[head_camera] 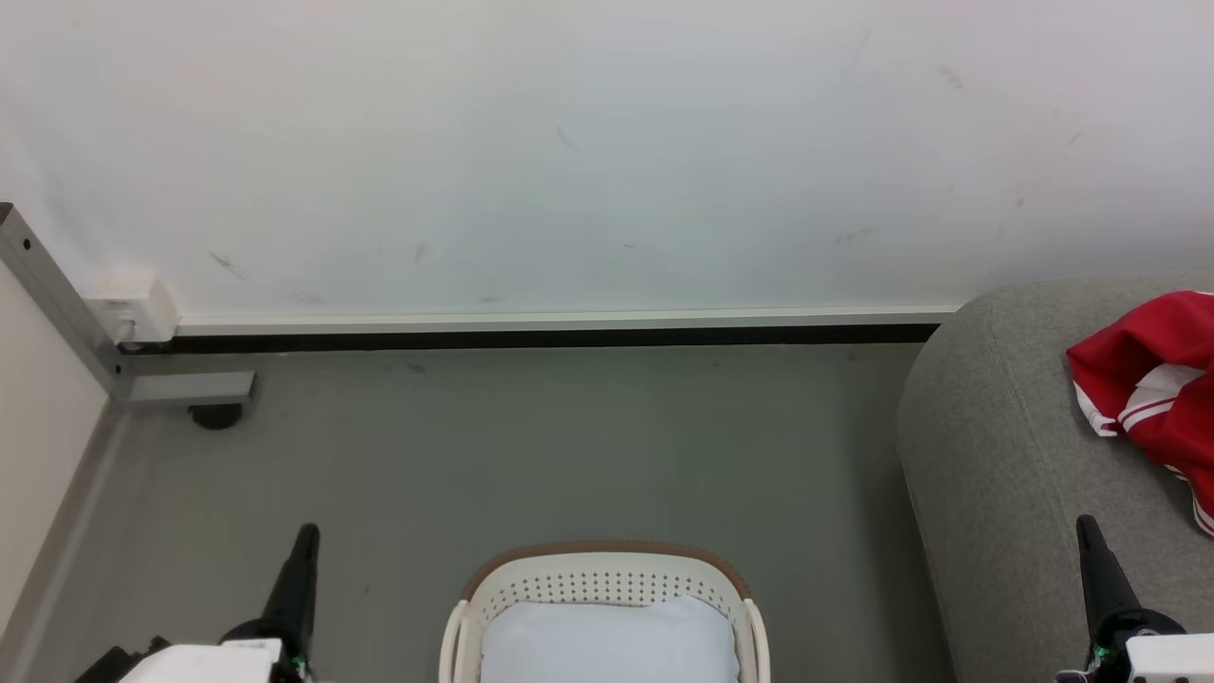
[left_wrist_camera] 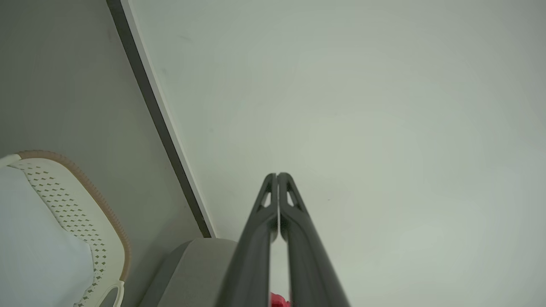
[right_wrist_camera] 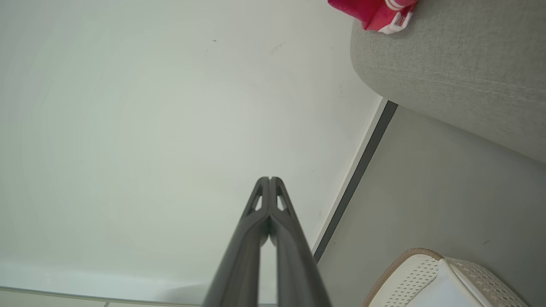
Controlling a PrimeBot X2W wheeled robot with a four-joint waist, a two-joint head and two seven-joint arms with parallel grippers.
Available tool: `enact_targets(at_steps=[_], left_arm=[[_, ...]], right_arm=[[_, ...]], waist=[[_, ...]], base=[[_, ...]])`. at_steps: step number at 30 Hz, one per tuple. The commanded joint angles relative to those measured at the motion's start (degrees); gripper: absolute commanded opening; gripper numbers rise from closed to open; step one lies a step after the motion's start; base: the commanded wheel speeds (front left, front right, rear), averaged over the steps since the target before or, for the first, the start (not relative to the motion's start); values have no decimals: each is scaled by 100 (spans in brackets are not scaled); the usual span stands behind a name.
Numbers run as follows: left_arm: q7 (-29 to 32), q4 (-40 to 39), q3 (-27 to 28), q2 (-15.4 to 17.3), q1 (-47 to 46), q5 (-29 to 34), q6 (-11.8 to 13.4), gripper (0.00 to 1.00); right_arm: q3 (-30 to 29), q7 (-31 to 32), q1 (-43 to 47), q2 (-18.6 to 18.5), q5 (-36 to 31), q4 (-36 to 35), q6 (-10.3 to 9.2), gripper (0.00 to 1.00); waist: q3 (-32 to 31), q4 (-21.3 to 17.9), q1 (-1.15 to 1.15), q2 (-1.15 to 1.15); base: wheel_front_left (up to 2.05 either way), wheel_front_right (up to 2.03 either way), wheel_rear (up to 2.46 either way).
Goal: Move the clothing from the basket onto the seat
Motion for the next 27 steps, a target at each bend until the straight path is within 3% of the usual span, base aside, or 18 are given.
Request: enact_targets(at_steps=[1, 18, 27], left_arm=[[36, -4, 40, 39, -86, -158, -46, 0], [216, 19, 140, 42, -173, -800, -116, 0], [212, 17, 134, 41, -170, -786, -110, 0]], right_arm=[[-26, 40, -78, -9, 121, -45, -12, 0], [-68, 214, -139, -3, 802, -78, -13, 0], [-66, 211, -136, -3, 774, -72, -13, 0]], waist=[[1, 3, 0, 0], [22, 44, 0, 0], [22, 44, 0, 0]], base=[[0, 0, 0], [0, 0, 0], [0, 0, 0]])
